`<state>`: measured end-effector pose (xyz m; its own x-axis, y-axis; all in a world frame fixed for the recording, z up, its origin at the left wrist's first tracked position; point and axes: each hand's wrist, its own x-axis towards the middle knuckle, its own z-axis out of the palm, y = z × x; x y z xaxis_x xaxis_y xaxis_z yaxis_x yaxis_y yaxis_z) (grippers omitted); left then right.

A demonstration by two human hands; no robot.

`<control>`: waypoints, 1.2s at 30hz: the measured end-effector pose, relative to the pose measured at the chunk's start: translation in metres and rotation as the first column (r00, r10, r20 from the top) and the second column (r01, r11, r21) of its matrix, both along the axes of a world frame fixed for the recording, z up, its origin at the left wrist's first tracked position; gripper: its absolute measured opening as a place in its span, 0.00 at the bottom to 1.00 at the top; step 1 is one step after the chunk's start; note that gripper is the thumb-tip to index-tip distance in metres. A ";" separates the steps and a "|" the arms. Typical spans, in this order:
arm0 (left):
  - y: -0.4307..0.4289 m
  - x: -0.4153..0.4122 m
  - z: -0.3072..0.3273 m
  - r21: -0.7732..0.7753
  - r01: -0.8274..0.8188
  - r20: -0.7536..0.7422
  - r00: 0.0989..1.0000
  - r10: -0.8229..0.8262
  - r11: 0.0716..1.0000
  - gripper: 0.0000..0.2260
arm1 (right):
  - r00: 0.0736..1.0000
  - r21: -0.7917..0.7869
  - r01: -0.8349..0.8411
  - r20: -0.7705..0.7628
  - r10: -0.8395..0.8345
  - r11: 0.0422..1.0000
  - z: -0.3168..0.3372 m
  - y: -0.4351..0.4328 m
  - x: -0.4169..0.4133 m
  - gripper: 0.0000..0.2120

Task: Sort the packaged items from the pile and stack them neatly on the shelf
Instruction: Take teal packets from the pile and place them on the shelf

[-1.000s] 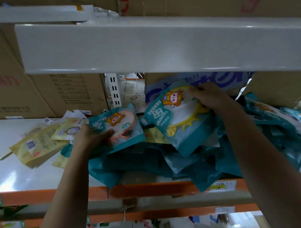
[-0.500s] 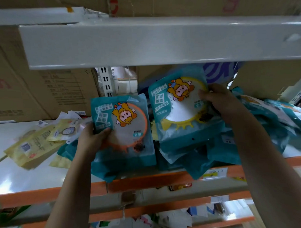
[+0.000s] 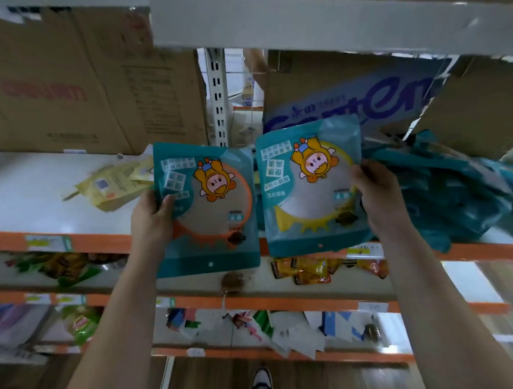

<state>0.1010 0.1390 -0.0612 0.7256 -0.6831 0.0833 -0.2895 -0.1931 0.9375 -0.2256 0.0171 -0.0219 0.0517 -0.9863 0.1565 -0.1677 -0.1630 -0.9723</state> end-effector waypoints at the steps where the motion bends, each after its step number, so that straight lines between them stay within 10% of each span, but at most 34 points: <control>1: 0.010 0.000 0.000 0.005 -0.007 0.030 1.000 0.007 1.000 0.04 | 1.000 0.013 0.009 -0.010 -0.009 1.000 -0.006 0.010 0.001 0.10; 12: 0.098 0.053 -0.010 0.017 -0.119 0.072 0.990 0.117 0.993 0.04 | 0.994 0.150 0.059 0.077 -0.071 0.987 -0.040 0.077 0.073 0.08; 36: 0.223 0.458 -0.017 -0.045 -0.195 -0.113 0.975 0.189 0.980 0.11 | 0.979 0.184 -0.008 0.200 -0.030 0.983 -0.056 0.151 0.479 0.08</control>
